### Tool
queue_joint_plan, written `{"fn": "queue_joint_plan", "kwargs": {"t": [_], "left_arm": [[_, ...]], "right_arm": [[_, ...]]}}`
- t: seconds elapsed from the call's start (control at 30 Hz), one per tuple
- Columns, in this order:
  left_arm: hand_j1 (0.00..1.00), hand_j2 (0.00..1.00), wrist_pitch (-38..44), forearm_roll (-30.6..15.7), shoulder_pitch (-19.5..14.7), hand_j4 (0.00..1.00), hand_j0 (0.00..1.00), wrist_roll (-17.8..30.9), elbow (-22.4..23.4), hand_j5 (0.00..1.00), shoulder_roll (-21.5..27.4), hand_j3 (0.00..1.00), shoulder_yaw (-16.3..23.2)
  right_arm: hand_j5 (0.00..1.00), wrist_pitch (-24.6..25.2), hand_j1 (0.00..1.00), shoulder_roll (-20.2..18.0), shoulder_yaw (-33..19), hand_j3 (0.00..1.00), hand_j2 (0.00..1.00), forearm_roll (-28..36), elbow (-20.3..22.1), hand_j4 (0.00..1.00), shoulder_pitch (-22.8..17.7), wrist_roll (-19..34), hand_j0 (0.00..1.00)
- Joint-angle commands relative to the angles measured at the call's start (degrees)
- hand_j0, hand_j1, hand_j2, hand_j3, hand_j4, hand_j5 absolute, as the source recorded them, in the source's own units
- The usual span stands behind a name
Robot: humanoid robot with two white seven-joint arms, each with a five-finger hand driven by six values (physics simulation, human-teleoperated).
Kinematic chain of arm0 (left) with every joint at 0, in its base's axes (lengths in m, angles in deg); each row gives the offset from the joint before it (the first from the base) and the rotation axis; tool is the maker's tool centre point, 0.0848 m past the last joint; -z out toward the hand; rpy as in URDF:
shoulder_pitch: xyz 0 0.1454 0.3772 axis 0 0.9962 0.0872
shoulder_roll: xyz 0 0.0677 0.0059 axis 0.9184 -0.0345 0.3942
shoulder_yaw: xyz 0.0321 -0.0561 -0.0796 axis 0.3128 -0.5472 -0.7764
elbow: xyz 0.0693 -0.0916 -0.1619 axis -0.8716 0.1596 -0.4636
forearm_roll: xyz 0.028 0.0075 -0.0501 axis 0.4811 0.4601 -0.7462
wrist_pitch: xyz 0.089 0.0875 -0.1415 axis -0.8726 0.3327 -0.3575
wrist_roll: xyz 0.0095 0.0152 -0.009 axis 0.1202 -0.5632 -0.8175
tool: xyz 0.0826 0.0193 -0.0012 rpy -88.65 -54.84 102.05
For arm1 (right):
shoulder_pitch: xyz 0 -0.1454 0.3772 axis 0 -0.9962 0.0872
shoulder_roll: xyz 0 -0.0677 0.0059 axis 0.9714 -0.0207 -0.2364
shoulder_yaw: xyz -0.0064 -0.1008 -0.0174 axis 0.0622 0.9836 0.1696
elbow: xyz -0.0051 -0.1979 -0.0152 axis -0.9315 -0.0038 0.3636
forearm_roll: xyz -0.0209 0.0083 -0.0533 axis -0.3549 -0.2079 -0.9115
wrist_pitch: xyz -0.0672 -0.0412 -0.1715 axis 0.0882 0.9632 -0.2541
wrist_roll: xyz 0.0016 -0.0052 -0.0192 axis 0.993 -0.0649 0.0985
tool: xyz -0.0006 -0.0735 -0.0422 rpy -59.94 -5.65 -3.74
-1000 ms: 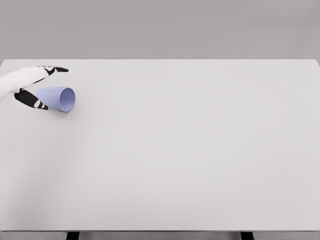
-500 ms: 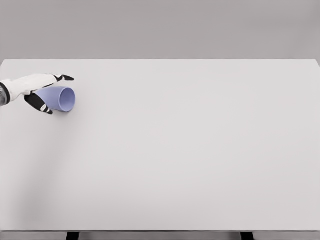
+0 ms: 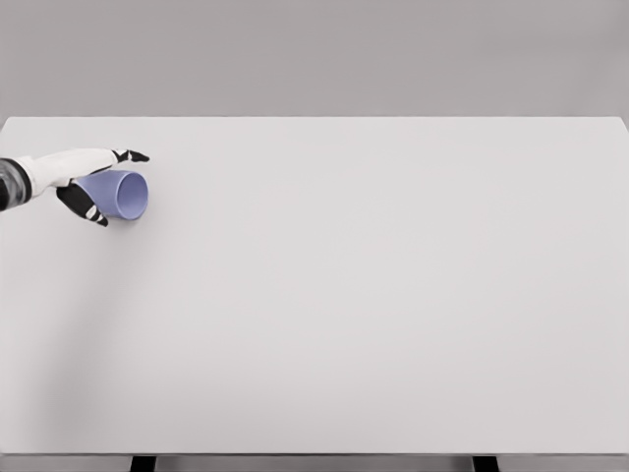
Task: Flip the cup with left arm and place it on the table
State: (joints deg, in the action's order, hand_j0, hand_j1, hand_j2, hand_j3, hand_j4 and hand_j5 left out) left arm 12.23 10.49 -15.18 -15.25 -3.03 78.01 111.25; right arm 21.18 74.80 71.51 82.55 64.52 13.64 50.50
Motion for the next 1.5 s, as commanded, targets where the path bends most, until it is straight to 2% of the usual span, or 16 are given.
{"fn": "queue_joint_plan", "kwargs": {"t": [0.0, 0.37, 0.47, 0.63, 0.67, 0.7, 0.77, 0.97, 1.03, 1.1, 1.17, 1.27, 1.37, 1.47], "left_arm": [[1.0, 1.0, 0.03, 0.8, 0.0, 1.0, 1.0, -0.02, 1.28, 1.0, -0.58, 1.0, 0.0], [0.99, 0.99, 0.12, 3.08, -0.97, 0.99, 0.99, -0.02, 1.63, 0.99, -1.55, 0.99, 0.0], [0.99, 0.99, 0.03, 3.52, -1.93, 0.99, 0.99, -0.02, 4.18, 0.99, -2.78, 0.99, 0.0], [0.99, 0.99, 0.03, 3.7, -1.93, 0.99, 0.99, -0.02, 4.27, 0.99, -2.78, 0.99, 0.26], [0.96, 0.96, 0.03, 3.7, -1.93, 0.96, 0.96, -0.02, 4.27, 0.96, -2.78, 0.96, 0.26], [0.87, 0.87, 0.03, 3.61, -1.93, 0.87, 0.87, -0.02, 4.27, 0.87, -2.78, 0.87, 0.35], [0.8, 0.8, 0.12, 3.61, -1.85, 0.8, 0.8, -0.02, 4.27, 0.8, -2.78, 0.8, 0.35], [0.63, 0.63, 0.12, 3.26, -1.85, 0.63, 0.63, -0.02, 4.35, 0.63, -2.78, 0.63, 0.7], [0.6, 0.6, 0.12, 2.82, -1.93, 0.6, 0.6, -0.02, 4.18, 0.6, -2.78, 0.6, 0.53], [0.55, 0.55, 0.12, 1.77, -1.93, 0.55, 0.55, -0.02, 3.83, 0.55, -2.69, 0.55, 0.26], [0.54, 0.54, 0.12, 0.98, -2.02, 0.54, 0.54, -0.02, 3.56, 0.54, -2.69, 0.54, -0.18], [0.52, 0.52, 0.12, -3.59, -2.2, 0.52, 0.52, -0.02, 2.6, 0.52, -2.34, 0.52, -0.44], [0.51, 0.51, 0.12, -7.9, -1.5, 0.51, 0.51, -0.02, 1.01, 0.51, -2.43, 0.51, -6.32], [0.51, 0.51, 0.12, -13.96, -1.32, 0.51, 0.51, -0.02, 0.93, 0.51, -2.6, 0.51, -7.56]], "right_arm": [[1.0, -0.01, 1.0, 0.0, 0.0, 1.0, 1.0, 0.0, 0.0, 1.0, 0.0, 0.01, 1.0], [1.0, -0.01, 1.0, 0.0, 0.0, 1.0, 1.0, 0.0, 0.0, 1.0, 0.0, 0.01, 1.0], [1.0, -0.01, 1.0, 0.0, 0.0, 1.0, 1.0, 0.0, 0.0, 1.0, 0.0, 0.01, 1.0], [1.0, -0.01, 1.0, 0.0, 0.0, 1.0, 1.0, 0.0, 0.0, 1.0, 0.0, 0.01, 1.0], [1.0, -0.01, 1.0, 0.0, 0.0, 1.0, 1.0, 0.0, 0.0, 1.0, 0.0, 0.01, 1.0], [1.0, -0.01, 1.0, 0.0, 0.0, 1.0, 1.0, 0.0, 0.0, 1.0, 0.0, 0.01, 1.0], [1.0, -0.01, 1.0, 0.0, 0.0, 1.0, 1.0, 0.0, 0.0, 1.0, 0.0, 0.01, 1.0], [1.0, -0.01, 1.0, 0.0, 0.0, 1.0, 1.0, 0.0, 0.0, 1.0, 0.0, 0.01, 1.0], [1.0, 0.08, 1.0, 0.0, 0.0, 1.0, 1.0, 0.0, 0.0, 1.0, 0.0, 0.01, 1.0], [1.0, -0.01, 1.0, 0.0, 0.0, 1.0, 1.0, 0.0, 0.0, 1.0, 0.0, 0.01, 1.0], [1.0, 0.08, 1.0, 0.0, 0.0, 1.0, 1.0, 0.0, 0.0, 1.0, 0.0, 0.01, 1.0], [1.0, -0.01, 1.0, 0.0, 0.0, 1.0, 1.0, 0.0, 0.0, 1.0, 0.0, 0.01, 1.0], [1.0, -0.01, 1.0, 0.0, 0.0, 1.0, 1.0, 0.0, 0.0, 1.0, 0.0, 0.01, 1.0], [1.0, -0.01, 1.0, 0.0, 0.0, 1.0, 1.0, 0.0, 0.0, 1.0, 0.0, 0.01, 1.0]]}}
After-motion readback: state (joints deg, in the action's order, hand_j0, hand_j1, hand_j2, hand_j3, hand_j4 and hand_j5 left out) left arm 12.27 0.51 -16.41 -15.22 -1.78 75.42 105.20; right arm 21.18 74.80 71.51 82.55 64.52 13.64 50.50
